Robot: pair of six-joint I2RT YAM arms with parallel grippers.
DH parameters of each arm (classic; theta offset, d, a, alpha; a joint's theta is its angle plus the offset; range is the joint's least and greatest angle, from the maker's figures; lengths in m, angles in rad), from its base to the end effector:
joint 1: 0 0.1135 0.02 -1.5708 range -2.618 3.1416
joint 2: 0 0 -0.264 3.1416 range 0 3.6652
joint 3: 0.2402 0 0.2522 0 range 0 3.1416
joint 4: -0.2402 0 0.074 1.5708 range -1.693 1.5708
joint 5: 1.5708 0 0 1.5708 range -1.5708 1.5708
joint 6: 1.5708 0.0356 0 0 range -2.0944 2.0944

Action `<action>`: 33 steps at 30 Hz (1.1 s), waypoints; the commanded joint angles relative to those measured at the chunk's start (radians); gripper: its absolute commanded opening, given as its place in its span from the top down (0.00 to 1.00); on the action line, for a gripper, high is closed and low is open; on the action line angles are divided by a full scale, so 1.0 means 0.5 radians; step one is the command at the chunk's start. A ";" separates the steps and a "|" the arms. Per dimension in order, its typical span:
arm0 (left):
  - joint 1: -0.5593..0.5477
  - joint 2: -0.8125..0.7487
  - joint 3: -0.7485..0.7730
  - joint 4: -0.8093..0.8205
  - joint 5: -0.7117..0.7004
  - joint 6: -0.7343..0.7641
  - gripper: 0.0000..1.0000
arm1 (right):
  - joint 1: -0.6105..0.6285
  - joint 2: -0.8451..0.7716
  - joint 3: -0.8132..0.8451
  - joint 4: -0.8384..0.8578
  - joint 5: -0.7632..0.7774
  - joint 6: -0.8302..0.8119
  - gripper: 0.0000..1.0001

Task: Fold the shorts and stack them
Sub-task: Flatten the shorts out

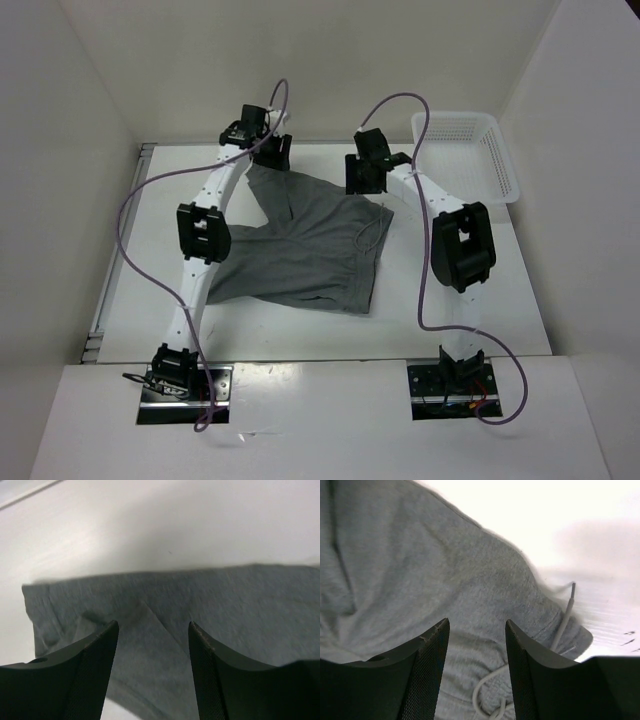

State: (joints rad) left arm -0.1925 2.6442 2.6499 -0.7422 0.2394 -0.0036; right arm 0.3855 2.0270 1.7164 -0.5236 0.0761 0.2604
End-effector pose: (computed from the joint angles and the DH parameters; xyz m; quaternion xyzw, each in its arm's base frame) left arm 0.5648 -0.1187 0.2279 0.1338 0.8991 -0.1480 0.3896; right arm 0.4286 0.1710 0.2517 -0.0446 0.9313 0.0805 0.3524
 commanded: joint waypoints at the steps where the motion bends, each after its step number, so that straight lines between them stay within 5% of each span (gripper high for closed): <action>1: -0.008 0.252 0.556 -0.206 -0.067 0.007 0.34 | -0.007 0.054 0.138 0.121 0.087 0.037 0.46; 5: -0.008 0.457 0.909 -0.399 -0.135 0.007 0.36 | -0.080 0.137 0.138 0.102 0.069 0.087 0.46; 18: 0.078 0.528 0.974 -0.887 -0.043 0.007 0.38 | -0.099 0.137 0.000 0.102 0.050 -0.017 0.46; 33: 0.139 0.568 0.974 -0.694 -0.132 0.007 0.31 | -0.099 0.054 -0.184 0.121 0.050 -0.054 0.45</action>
State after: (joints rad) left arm -0.1211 2.9215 3.1035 -1.1233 0.1772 -0.0032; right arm 0.3397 2.0914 1.6390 -0.5060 0.0906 0.2466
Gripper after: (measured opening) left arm 0.679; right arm 0.550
